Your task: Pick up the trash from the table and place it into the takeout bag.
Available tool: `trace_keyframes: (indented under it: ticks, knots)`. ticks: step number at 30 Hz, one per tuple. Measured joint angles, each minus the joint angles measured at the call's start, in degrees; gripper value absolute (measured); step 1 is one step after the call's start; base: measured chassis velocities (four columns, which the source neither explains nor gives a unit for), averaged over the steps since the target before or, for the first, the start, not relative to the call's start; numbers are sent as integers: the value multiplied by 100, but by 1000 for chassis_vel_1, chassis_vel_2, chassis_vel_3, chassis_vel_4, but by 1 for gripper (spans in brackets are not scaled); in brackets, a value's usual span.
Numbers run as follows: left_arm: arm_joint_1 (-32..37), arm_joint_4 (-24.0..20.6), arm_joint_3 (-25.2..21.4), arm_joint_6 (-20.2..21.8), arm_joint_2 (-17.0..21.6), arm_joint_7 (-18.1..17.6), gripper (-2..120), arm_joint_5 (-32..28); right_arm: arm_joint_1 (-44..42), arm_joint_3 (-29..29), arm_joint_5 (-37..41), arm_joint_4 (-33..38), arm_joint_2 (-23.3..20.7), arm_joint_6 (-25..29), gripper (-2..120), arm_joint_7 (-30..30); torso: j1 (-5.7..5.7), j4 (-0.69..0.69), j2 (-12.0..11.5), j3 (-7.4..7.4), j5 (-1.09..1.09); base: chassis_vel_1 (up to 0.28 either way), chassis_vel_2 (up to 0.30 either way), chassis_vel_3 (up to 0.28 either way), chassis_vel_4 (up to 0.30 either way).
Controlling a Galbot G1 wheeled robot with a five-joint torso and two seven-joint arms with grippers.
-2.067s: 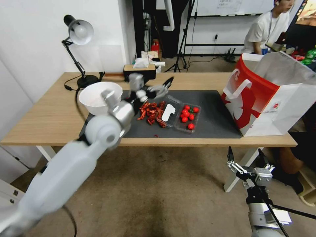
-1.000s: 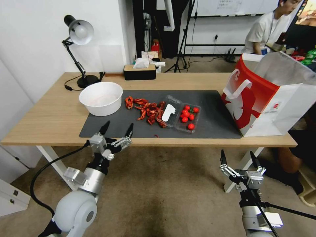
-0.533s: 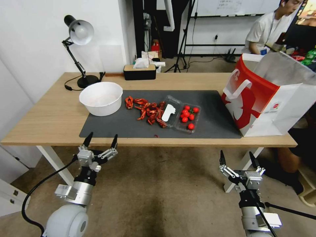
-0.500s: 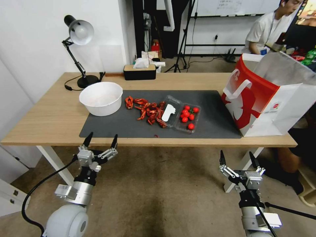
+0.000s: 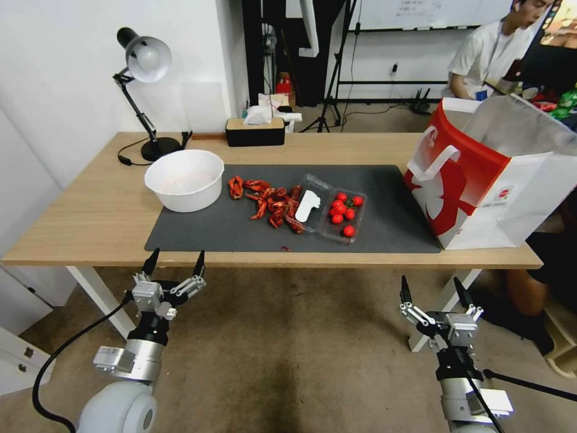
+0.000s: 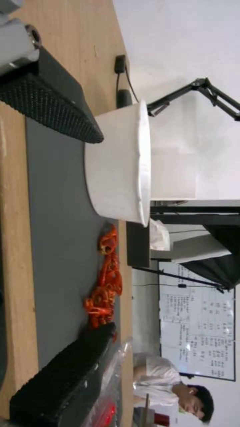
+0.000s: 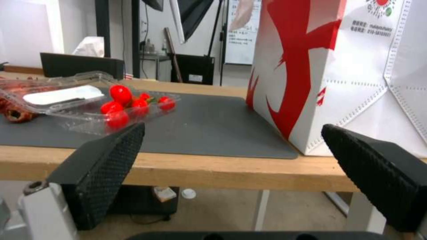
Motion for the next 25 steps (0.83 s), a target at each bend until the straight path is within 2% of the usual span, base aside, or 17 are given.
trace_keyframes:
  ticks: [2, 25]
  knots:
    - [-8, 46, -16, -11, -2, -1, 100, 11, 0, -2, -11, -1, 3, 327, 100, 0, 0, 0, 0, 0, -1, 0, 0, 0, 0]
    - [-62, 263, 11, -121, 8, 36, 100, 53, 43, -62, -73, -108, 28, 330, 100, 9, 0, 0, 0, 0, 0, 0, 0, 0, 0]
